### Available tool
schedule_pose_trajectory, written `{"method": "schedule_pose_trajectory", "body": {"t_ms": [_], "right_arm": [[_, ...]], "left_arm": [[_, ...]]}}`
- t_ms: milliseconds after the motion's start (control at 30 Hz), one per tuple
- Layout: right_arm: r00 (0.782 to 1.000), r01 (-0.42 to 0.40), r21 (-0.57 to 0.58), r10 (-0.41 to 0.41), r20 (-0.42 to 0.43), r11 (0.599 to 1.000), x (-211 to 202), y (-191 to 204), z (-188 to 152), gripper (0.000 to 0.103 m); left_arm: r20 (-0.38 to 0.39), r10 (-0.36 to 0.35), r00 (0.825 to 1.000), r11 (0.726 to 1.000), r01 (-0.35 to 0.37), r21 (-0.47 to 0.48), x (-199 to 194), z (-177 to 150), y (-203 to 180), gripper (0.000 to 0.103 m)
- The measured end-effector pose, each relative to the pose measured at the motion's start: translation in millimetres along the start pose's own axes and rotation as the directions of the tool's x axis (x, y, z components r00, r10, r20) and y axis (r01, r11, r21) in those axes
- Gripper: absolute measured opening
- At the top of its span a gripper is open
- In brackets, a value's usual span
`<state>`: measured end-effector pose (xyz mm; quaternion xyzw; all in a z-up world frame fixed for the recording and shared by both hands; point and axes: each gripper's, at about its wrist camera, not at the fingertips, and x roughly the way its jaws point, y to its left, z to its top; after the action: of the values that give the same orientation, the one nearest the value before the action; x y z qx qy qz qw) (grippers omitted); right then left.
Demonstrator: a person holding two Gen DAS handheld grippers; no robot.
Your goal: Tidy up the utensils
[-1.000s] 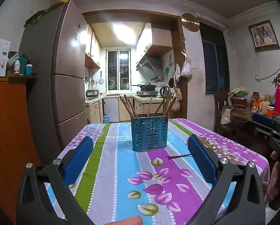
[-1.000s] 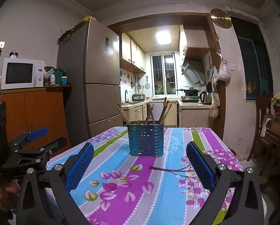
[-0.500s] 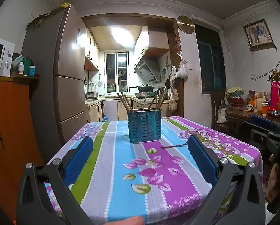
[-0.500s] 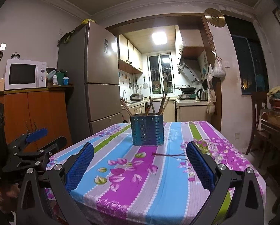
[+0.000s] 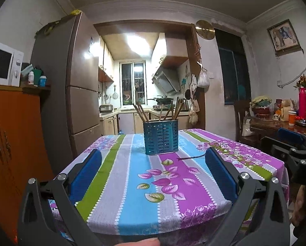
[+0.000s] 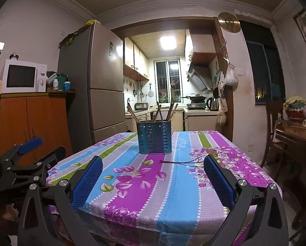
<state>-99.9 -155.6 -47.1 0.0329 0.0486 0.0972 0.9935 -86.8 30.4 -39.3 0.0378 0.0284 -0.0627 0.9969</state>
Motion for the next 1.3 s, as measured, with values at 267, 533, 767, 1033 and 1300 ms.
{"method": "schedule_pose_trajectory", "body": {"t_ms": [267,533,767,1033,1300], "right_arm": [[1.000,0.005,-0.018,-0.004,0.020,1.000,-7,3,-2,0.098],[1.000,0.005,-0.015,-0.005,0.014,1.000,-7,2,-2,0.098],[0.999,0.026,-0.017,-0.026,0.018,1.000,-7,-3,-2,0.098],[0.999,0.042,-0.022,-0.041,0.018,0.999,-8,-10,-3,0.098],[0.999,0.040,-0.024,-0.040,0.012,0.999,-3,-10,-3,0.098]], "left_arm": [[0.027,0.011,1.000,1.000,-0.012,0.027,-3,1,-8,0.097],[0.013,0.017,1.000,1.000,-0.018,0.007,0,1,-4,0.097],[0.011,0.021,1.000,1.000,-0.021,0.008,-1,-1,-1,0.097],[0.004,0.036,0.999,0.999,-0.036,-0.002,4,-1,7,0.097],[-0.008,0.034,0.999,0.999,-0.034,-0.010,9,-3,7,0.097]]}}
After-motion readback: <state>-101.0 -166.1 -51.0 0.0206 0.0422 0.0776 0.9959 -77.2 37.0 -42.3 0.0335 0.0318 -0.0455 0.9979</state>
